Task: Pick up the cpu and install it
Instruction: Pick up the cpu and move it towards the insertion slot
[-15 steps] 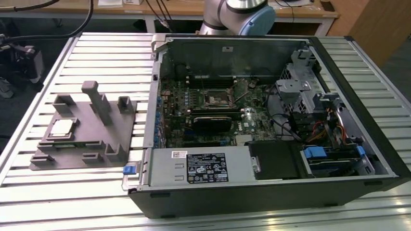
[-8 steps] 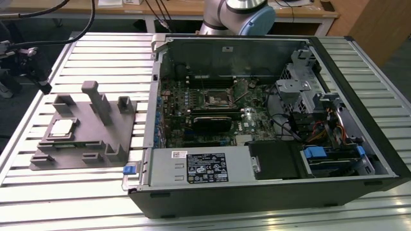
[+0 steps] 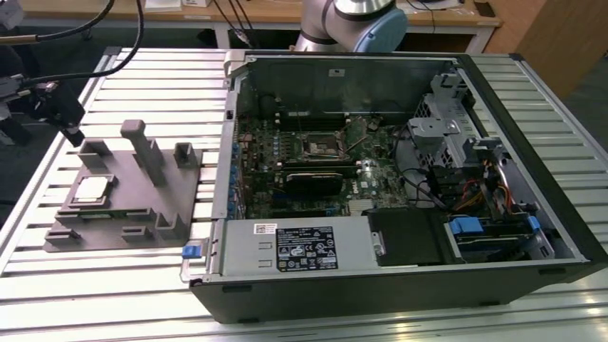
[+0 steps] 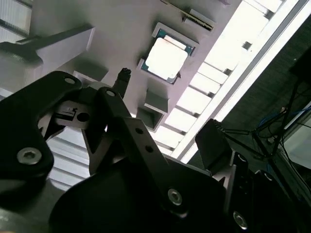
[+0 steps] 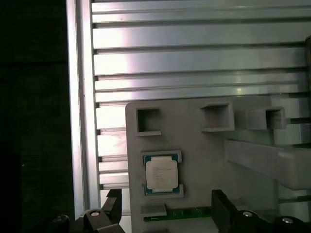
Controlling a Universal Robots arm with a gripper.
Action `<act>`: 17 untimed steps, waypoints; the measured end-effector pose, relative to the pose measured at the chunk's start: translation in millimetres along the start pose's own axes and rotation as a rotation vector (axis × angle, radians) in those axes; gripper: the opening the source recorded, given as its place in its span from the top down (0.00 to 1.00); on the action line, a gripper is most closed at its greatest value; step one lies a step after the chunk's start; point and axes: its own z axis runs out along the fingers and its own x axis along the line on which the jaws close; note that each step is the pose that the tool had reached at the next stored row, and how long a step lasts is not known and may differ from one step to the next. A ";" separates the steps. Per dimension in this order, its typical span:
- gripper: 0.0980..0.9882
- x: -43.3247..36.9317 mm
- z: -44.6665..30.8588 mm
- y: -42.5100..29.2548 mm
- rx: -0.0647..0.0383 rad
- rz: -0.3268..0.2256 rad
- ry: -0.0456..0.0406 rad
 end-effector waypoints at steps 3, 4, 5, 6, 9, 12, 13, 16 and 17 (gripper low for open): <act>0.19 0.3 5.4 -0.6 -0.001 -0.029 0.0023; 0.19 0.3 7.2 -0.9 -0.001 -0.035 0.0033; 0.19 0.4 9.0 -1.0 -0.001 -0.037 0.0050; 0.19 0.5 10.9 -1.1 -0.001 -0.037 0.0064; 0.19 0.6 15.7 -1.3 -0.001 -0.037 0.0079; 0.19 0.8 19.5 -1.5 -0.002 -0.037 0.0085; 0.19 0.8 20.5 -1.5 -0.002 -0.037 0.0086; 0.19 1.0 23.8 -1.7 -0.004 -0.037 0.0087; 0.19 1.0 25.1 -1.8 -0.004 -0.037 0.0088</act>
